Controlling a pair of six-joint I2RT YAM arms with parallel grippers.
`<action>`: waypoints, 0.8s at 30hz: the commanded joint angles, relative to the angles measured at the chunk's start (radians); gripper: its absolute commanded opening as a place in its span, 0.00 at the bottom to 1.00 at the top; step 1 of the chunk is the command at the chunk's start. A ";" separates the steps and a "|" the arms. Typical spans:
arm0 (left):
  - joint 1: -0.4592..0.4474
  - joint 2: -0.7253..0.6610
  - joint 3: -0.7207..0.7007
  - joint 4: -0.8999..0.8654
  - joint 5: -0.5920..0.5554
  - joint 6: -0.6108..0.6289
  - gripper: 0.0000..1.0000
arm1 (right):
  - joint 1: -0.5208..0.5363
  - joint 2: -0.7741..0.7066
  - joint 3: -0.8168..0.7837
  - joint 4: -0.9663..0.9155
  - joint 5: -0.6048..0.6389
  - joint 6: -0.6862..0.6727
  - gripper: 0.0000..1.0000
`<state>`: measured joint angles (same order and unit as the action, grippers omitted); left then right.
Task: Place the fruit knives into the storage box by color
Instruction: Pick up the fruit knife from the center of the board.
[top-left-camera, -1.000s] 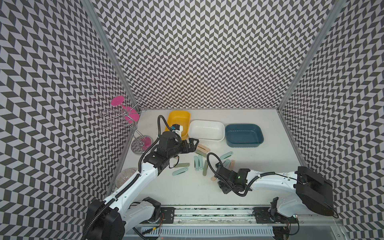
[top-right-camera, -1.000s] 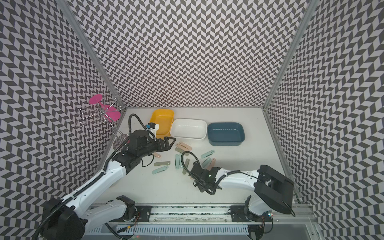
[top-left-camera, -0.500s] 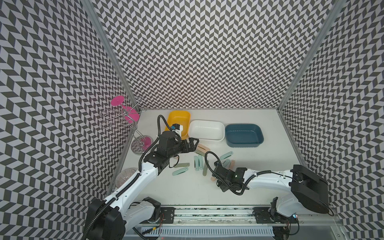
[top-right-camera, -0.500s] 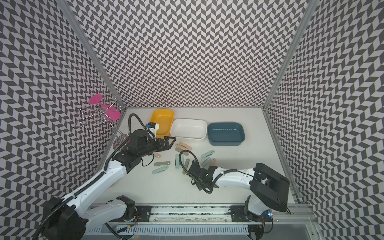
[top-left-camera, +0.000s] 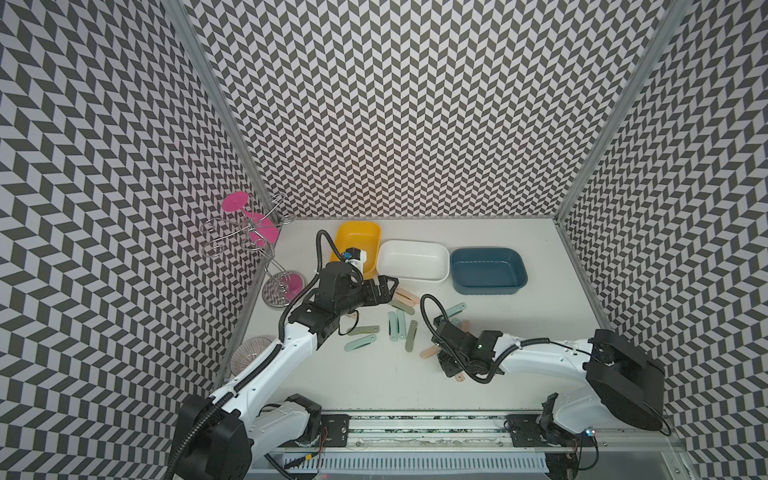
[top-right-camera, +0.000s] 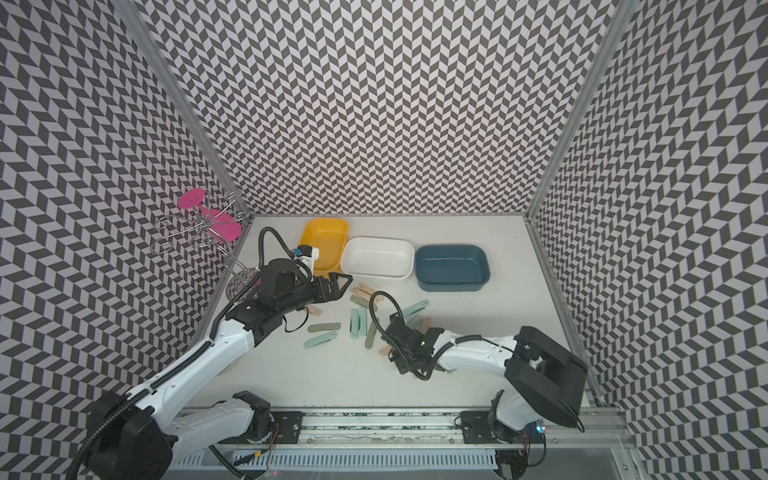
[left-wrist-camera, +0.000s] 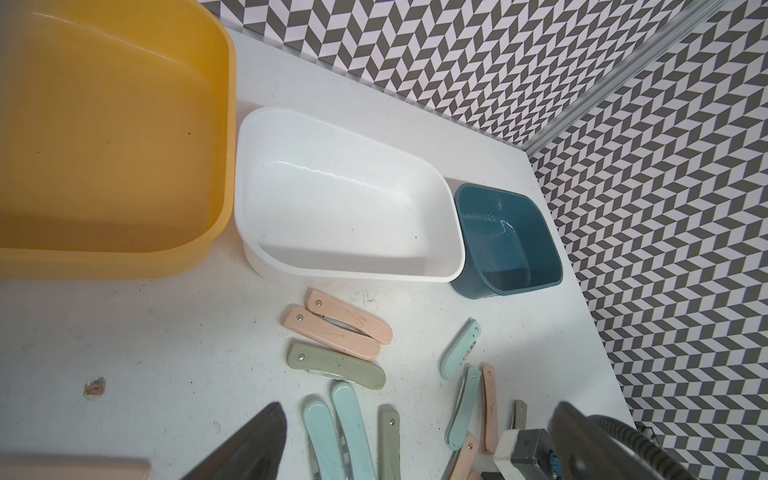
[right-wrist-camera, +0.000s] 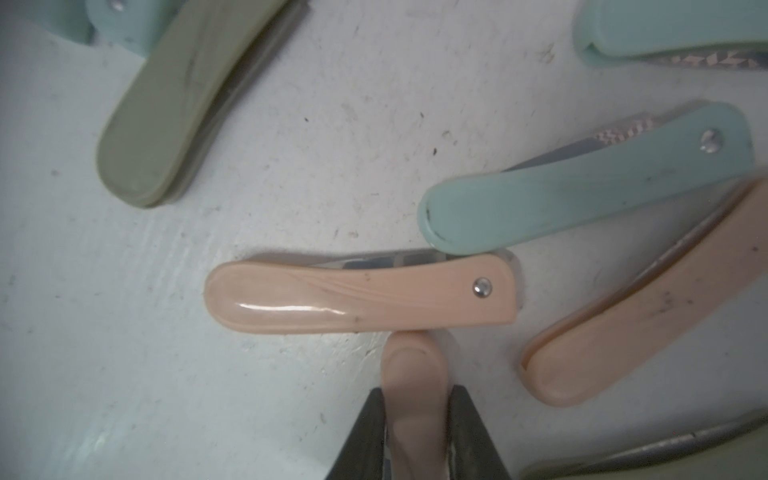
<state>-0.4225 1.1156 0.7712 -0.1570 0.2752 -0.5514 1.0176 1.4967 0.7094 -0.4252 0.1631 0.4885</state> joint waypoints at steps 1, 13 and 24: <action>0.005 0.003 0.020 0.030 0.005 -0.008 1.00 | -0.004 -0.005 -0.021 0.007 -0.014 0.001 0.23; 0.006 0.030 0.027 0.046 0.011 -0.019 1.00 | -0.068 -0.153 0.019 -0.013 -0.015 0.004 0.19; 0.004 0.084 0.047 0.083 0.038 -0.041 1.00 | -0.369 -0.309 0.225 0.019 -0.126 -0.080 0.19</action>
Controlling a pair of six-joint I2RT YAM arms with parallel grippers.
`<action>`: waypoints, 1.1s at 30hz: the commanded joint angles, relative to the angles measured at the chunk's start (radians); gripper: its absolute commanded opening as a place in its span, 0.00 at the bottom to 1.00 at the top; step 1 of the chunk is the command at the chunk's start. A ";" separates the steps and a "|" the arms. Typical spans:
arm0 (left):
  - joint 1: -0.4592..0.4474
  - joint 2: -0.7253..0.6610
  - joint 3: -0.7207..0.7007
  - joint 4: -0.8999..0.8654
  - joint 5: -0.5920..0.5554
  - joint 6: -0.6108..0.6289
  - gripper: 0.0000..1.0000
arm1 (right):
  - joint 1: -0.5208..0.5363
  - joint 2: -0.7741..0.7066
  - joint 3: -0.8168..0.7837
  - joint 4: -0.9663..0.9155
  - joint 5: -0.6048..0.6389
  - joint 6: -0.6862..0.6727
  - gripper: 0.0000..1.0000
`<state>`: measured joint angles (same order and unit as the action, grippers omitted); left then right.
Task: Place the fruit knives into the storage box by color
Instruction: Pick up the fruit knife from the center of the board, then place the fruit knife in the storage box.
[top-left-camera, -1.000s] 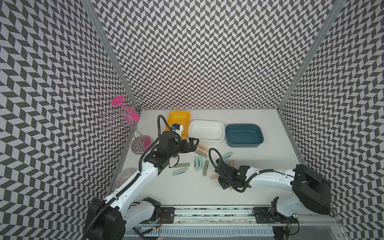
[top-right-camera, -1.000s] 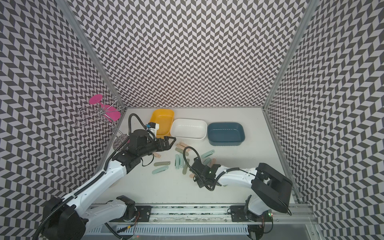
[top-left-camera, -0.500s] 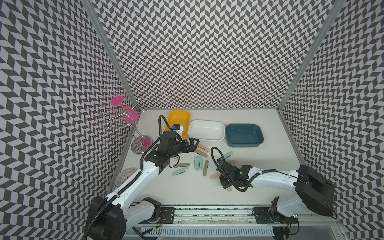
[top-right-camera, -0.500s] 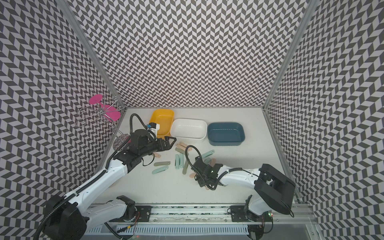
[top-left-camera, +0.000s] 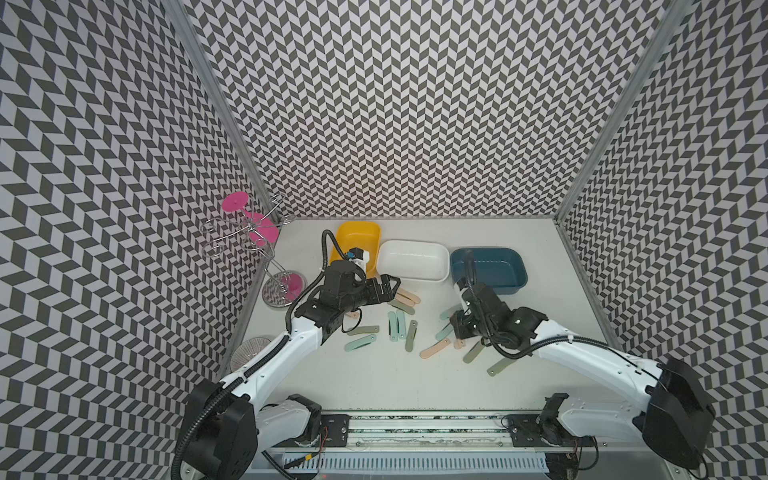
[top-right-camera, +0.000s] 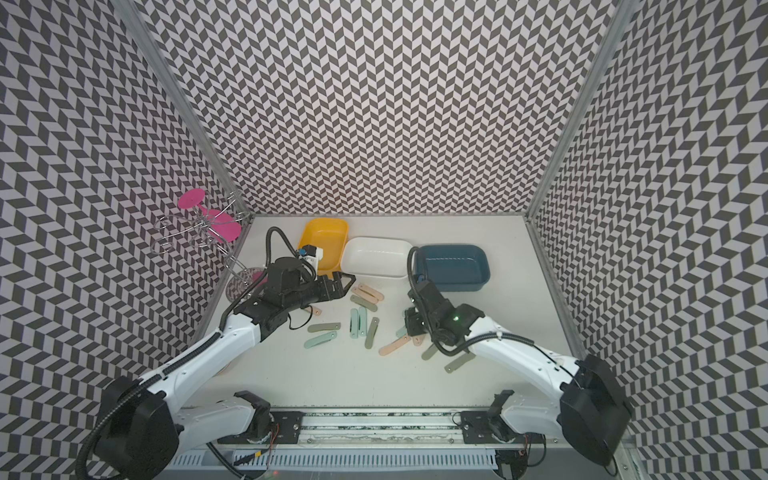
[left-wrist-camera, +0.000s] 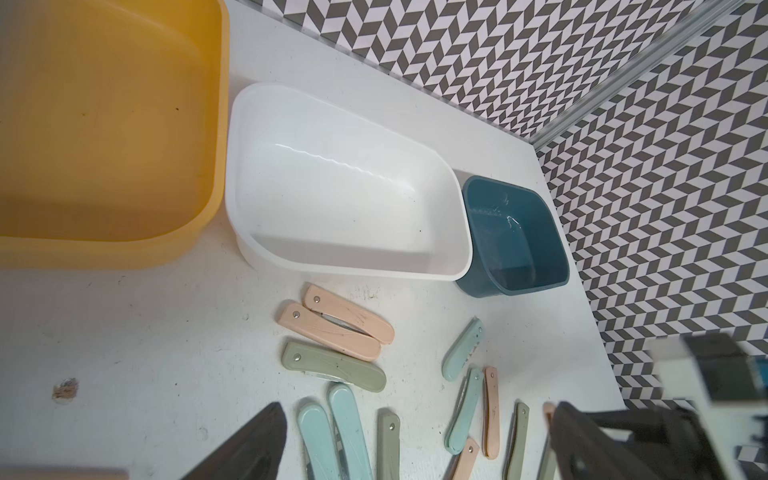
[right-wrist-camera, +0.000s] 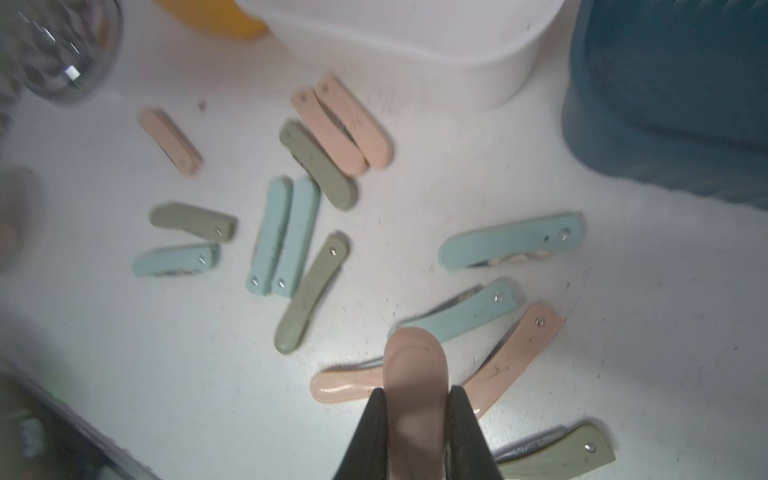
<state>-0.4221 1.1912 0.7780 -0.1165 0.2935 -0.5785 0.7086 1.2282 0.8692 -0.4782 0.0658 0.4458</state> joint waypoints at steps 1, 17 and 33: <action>0.002 0.015 0.044 0.046 0.023 -0.016 1.00 | -0.100 -0.037 0.099 0.082 -0.040 -0.044 0.20; -0.052 0.182 0.171 0.103 0.085 -0.041 1.00 | -0.420 0.358 0.420 0.199 -0.163 -0.104 0.21; -0.122 0.332 0.282 0.145 0.151 -0.078 1.00 | -0.434 0.660 0.499 0.205 -0.244 -0.188 0.21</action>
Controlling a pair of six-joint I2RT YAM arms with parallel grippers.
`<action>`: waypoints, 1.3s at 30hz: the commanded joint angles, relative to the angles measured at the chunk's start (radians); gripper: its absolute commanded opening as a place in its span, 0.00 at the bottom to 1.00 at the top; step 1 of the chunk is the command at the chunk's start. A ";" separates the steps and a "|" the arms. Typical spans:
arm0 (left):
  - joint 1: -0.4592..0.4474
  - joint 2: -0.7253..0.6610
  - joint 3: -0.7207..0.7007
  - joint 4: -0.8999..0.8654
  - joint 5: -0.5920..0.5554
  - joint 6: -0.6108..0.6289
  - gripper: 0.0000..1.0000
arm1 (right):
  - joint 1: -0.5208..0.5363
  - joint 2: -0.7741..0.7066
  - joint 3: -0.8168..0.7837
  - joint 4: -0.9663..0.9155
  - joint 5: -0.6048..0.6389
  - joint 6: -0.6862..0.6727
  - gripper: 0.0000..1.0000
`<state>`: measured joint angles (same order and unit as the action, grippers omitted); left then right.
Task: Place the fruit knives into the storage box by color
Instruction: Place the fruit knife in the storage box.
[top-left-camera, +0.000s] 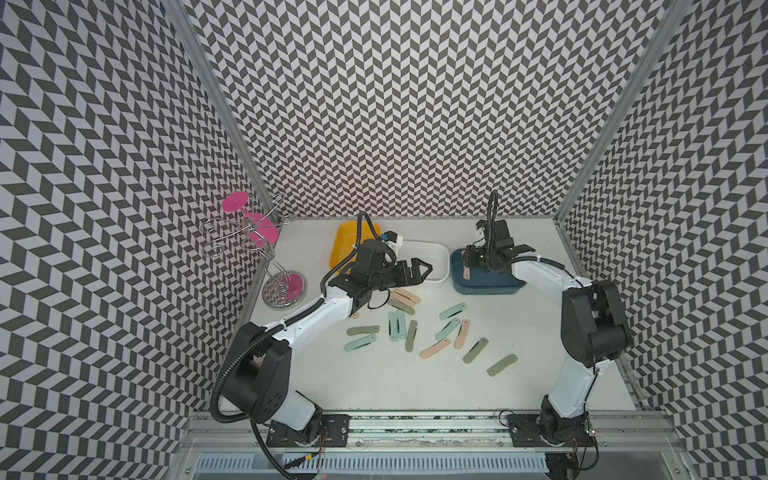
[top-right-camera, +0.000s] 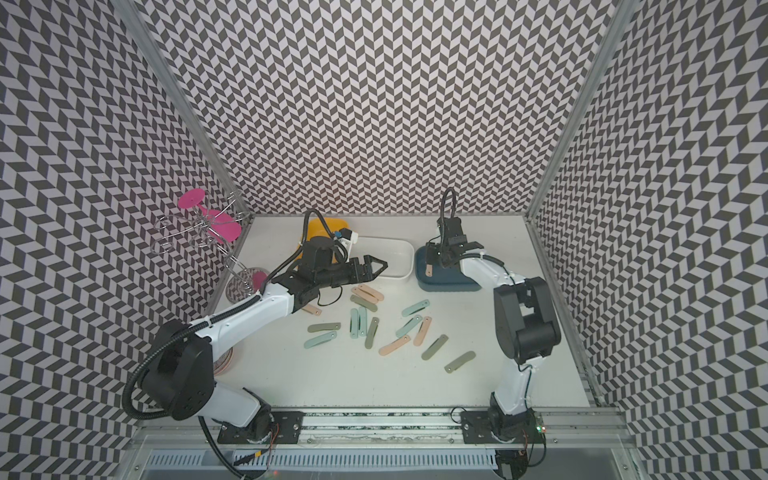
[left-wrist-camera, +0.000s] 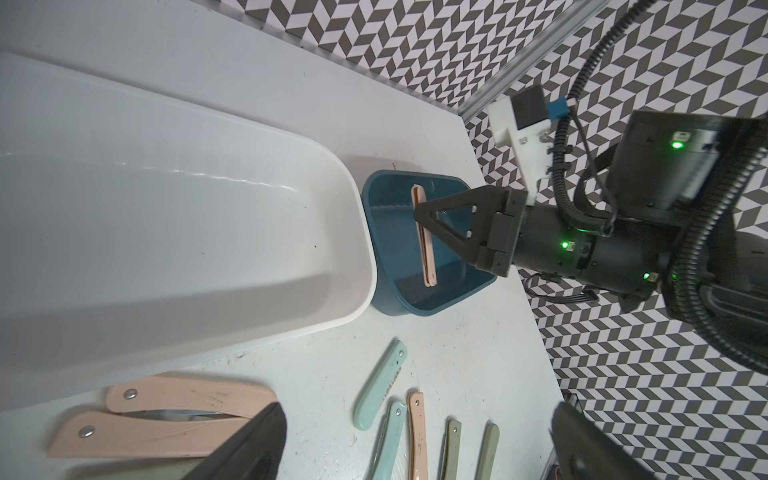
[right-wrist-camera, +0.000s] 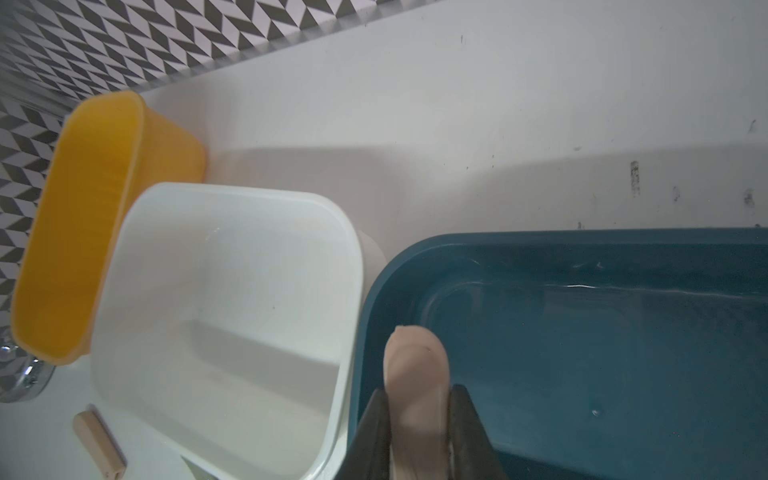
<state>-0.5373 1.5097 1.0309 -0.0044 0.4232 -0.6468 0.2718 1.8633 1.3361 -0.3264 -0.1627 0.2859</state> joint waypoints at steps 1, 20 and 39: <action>-0.008 0.018 0.029 0.034 0.022 -0.011 1.00 | 0.004 0.036 0.034 0.055 -0.015 -0.027 0.21; -0.009 0.030 0.047 0.026 0.037 -0.016 1.00 | 0.017 0.224 0.101 0.077 -0.017 -0.014 0.24; -0.028 0.011 0.061 -0.060 -0.023 -0.025 1.00 | 0.000 -0.054 0.022 0.086 -0.116 0.074 0.47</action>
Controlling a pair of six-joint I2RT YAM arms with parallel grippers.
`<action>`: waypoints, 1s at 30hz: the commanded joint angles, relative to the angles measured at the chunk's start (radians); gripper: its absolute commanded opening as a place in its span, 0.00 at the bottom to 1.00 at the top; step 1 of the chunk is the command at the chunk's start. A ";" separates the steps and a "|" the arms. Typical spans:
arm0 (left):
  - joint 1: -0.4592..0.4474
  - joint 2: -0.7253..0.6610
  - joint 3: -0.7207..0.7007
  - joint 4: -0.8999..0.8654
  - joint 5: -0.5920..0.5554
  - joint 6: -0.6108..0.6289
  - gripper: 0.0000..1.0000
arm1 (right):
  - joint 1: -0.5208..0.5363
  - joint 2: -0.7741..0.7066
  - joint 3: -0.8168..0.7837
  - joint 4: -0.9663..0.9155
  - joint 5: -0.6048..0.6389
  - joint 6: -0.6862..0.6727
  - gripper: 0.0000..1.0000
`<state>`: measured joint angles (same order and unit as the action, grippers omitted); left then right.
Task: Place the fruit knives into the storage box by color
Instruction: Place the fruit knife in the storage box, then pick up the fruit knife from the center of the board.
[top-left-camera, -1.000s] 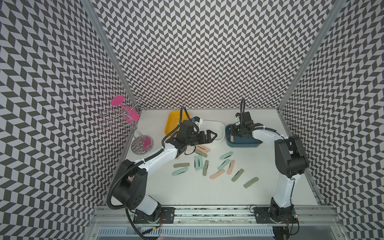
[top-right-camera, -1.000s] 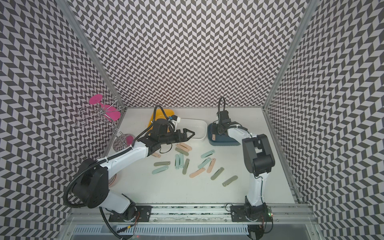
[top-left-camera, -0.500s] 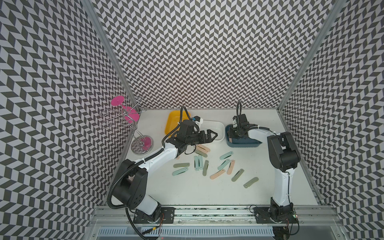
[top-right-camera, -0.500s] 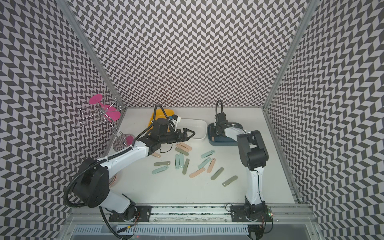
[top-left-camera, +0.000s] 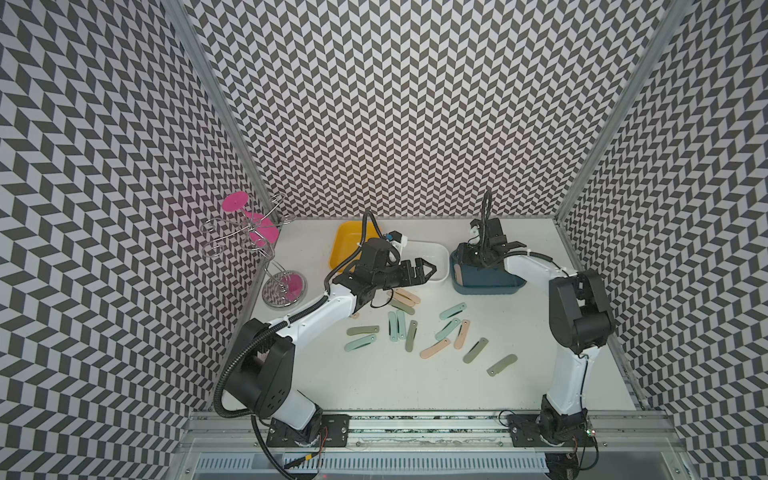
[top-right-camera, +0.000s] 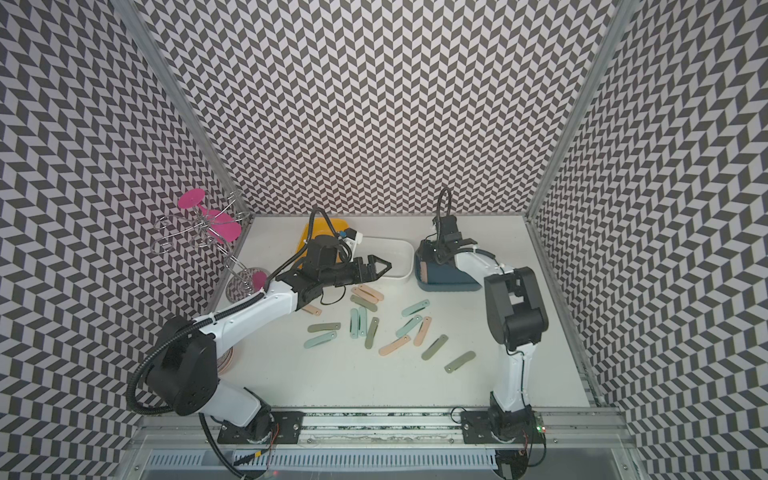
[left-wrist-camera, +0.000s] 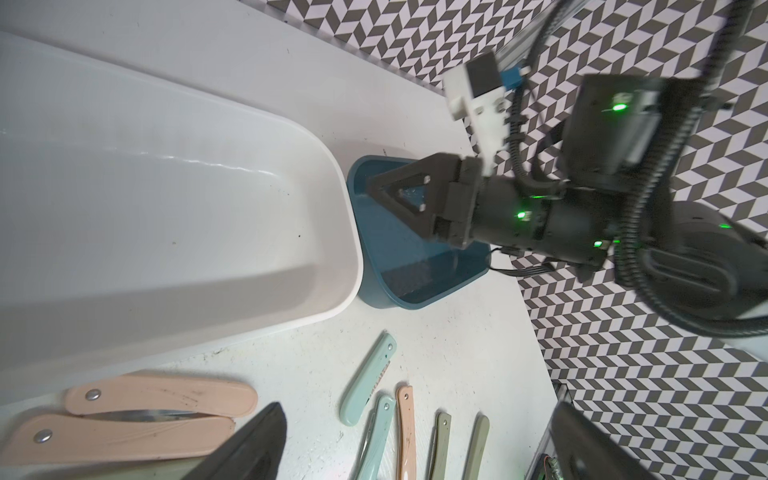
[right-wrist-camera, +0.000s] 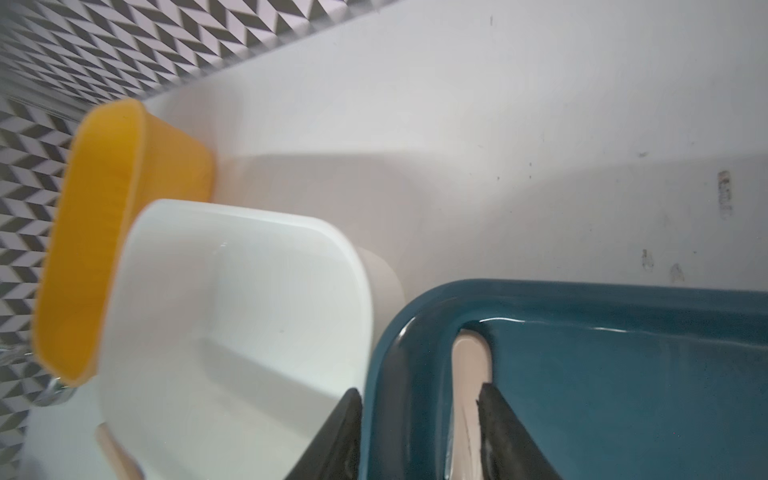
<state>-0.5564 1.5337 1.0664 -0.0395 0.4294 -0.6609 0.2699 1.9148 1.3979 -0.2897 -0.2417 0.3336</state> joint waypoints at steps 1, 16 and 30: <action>-0.011 -0.021 0.017 -0.028 -0.038 -0.015 1.00 | 0.006 -0.139 -0.068 0.053 -0.037 0.032 0.48; -0.037 -0.195 -0.197 -0.006 -0.067 -0.022 1.00 | 0.289 -0.578 -0.518 -0.063 0.248 0.120 0.65; -0.039 -0.300 -0.321 0.067 -0.043 -0.059 1.00 | 0.461 -0.559 -0.674 -0.144 0.374 0.286 0.66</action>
<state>-0.5888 1.2457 0.7486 -0.0166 0.3748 -0.7101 0.7147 1.3365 0.7403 -0.4381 0.0898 0.5724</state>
